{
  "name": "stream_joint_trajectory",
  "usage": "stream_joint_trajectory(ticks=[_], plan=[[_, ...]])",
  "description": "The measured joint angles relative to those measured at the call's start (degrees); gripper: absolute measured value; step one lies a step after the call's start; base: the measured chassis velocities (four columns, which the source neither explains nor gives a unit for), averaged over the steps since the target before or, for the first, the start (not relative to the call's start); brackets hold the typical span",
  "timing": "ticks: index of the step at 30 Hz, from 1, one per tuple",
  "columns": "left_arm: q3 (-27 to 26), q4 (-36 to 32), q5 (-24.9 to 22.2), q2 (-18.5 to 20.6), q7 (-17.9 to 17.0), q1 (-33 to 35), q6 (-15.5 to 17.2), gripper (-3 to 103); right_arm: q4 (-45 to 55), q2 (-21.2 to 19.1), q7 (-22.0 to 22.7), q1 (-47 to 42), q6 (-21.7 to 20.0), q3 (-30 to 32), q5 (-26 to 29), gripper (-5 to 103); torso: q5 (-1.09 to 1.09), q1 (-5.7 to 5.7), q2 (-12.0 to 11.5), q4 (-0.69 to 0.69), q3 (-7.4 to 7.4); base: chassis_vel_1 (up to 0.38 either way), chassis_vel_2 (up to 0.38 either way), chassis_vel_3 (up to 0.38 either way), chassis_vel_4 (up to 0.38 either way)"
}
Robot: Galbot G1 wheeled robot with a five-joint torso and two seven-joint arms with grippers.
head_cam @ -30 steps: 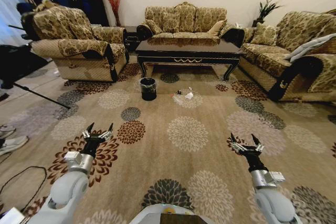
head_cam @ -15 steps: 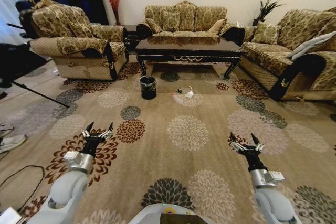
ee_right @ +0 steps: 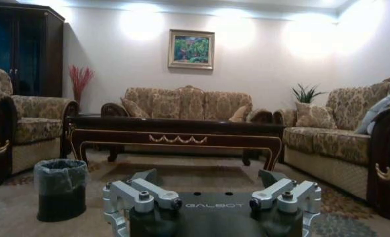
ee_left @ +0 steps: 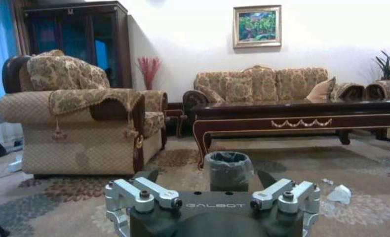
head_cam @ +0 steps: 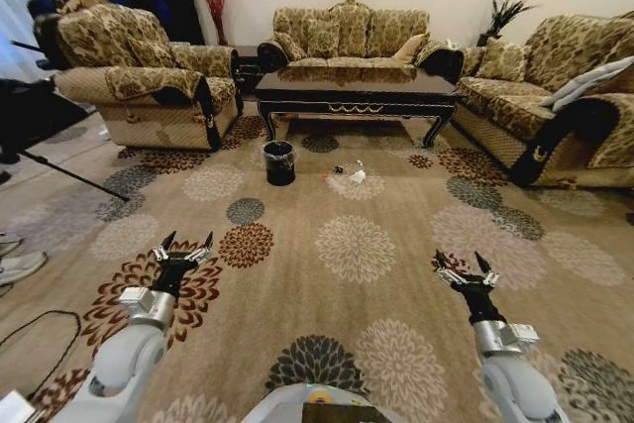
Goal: Move to the front of the table and pick up the trash from the floor, then place it into the trash bin.
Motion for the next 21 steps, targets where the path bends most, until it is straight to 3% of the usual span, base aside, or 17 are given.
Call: stream_joint_trajectory(ticks=[21], plan=[[0.19, -0.15, 0.03, -0.18, 0.00, 0.10, -0.15, 98, 0.01, 1.25, -0.12, -0.42, 0.33, 0.00, -0.74, 100, 0.00, -1.38, -4.81, 0.00, -3.41, 0.000, 0.000, 0.000, 0.000]])
